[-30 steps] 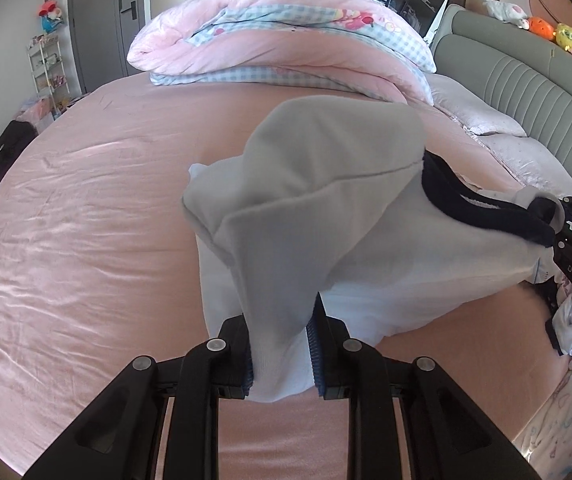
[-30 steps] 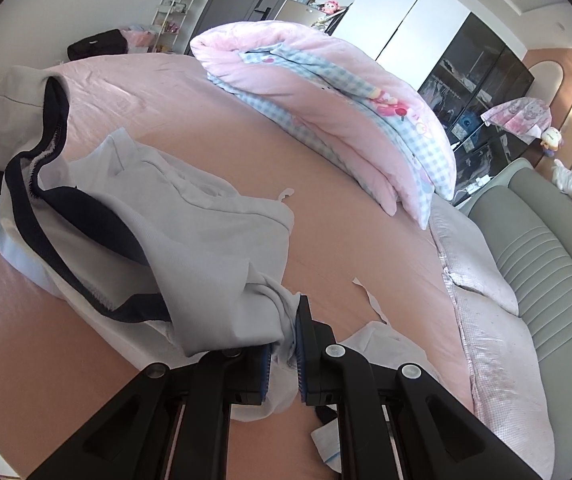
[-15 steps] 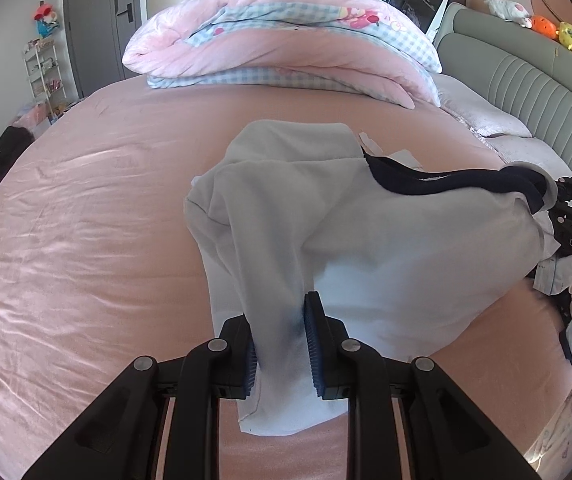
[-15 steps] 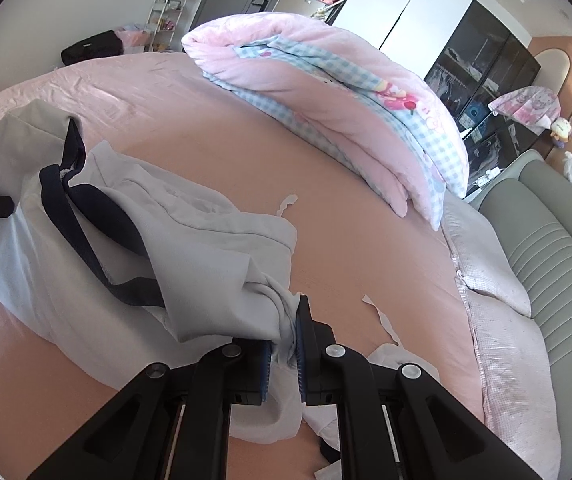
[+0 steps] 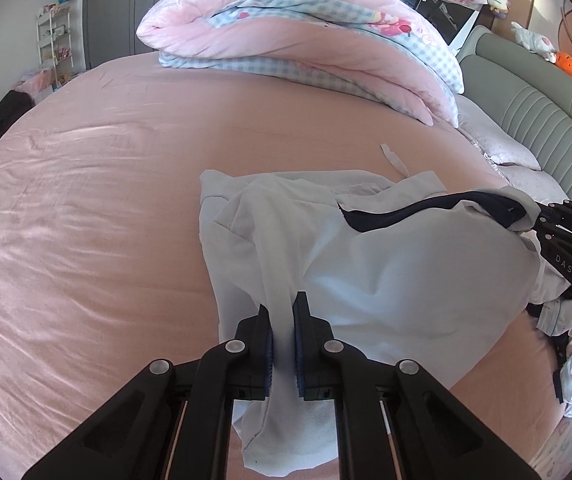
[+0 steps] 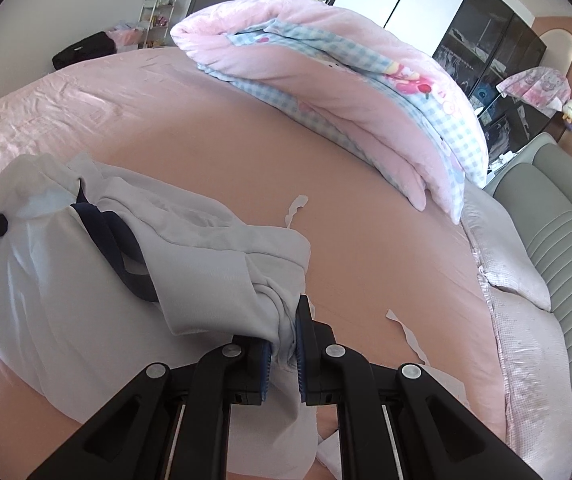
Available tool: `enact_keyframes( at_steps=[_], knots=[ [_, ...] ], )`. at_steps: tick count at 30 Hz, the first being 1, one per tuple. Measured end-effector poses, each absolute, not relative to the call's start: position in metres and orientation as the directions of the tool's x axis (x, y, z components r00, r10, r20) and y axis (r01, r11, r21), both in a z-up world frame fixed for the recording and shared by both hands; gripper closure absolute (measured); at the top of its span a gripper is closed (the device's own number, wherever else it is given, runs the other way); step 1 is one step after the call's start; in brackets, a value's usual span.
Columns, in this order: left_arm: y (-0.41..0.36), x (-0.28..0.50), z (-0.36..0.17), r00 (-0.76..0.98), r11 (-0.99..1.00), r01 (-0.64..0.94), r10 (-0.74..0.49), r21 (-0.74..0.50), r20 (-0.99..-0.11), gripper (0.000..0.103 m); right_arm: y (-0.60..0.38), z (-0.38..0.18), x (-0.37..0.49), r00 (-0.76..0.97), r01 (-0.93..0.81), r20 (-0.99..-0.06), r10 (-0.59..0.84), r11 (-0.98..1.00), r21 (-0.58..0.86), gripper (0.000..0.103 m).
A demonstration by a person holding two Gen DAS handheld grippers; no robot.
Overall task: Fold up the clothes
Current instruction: 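Lay the folded shirt down and open both grippers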
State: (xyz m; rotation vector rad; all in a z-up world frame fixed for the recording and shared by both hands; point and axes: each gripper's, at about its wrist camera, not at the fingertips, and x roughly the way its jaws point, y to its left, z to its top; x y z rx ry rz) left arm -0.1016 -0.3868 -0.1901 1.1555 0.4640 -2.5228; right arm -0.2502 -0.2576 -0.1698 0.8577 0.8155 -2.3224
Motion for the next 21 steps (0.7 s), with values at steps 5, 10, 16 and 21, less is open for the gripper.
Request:
enact_keyframes(
  at_steps=[5,10,16,21],
  knots=[
    [-0.392,-0.104,-0.190,-0.628,-0.892,0.426,-0.172,-0.150,-0.759,0.098,-0.262,-0.169,-0.263,-0.664,0.631,-0.695,-0.274,-0.704,-0.326,0.095],
    [-0.405,-0.108,-0.184,-0.652,-0.884,0.432,-0.169,-0.179,-0.739,0.098,-0.263,-0.167,-0.276,-0.681,0.602,-0.682,-0.267,-0.735,-0.313,0.095],
    [-0.420,-0.123,-0.182,-0.658,-0.870,0.450,-0.171,-0.201,-0.733,0.098,-0.264,-0.171,-0.304,-0.656,0.579,-0.703,-0.276,-0.781,-0.234,0.095],
    [-0.425,-0.131,-0.183,-0.655,-0.865,0.463,-0.187,-0.194,-0.732,0.098,-0.267,-0.180,-0.331,-0.593,0.555,-0.744,-0.308,-0.826,-0.101,0.095]
  ],
)
